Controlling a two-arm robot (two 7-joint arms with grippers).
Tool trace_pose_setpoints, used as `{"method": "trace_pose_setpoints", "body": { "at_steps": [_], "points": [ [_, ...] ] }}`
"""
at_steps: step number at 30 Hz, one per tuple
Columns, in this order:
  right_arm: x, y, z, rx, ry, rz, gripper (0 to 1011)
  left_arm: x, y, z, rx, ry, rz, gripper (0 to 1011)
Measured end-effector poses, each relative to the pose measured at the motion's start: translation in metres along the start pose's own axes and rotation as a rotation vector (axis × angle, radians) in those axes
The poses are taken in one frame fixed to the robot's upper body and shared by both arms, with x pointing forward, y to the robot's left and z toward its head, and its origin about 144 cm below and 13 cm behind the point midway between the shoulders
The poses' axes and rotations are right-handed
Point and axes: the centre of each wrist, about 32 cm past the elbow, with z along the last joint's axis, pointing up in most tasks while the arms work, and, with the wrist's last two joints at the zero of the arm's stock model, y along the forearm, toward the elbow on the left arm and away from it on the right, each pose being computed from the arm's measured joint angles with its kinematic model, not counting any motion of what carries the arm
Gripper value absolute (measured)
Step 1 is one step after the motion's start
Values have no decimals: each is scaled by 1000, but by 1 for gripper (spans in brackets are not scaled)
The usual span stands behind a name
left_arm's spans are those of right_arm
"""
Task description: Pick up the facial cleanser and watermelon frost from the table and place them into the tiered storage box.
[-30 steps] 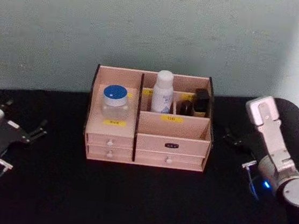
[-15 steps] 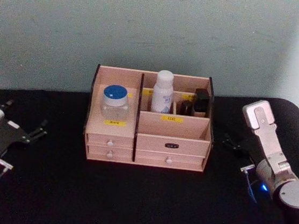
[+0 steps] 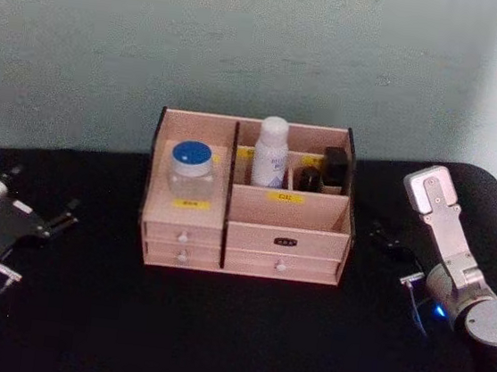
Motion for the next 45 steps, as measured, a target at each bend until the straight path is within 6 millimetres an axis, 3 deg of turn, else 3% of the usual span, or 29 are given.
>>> {"method": "trace_pose_setpoints", "body": {
  "at_steps": [45],
  "points": [
    [0, 0, 0, 3, 0, 0, 1003, 0, 0, 0, 0, 0, 0, 1001]
  ]
}}
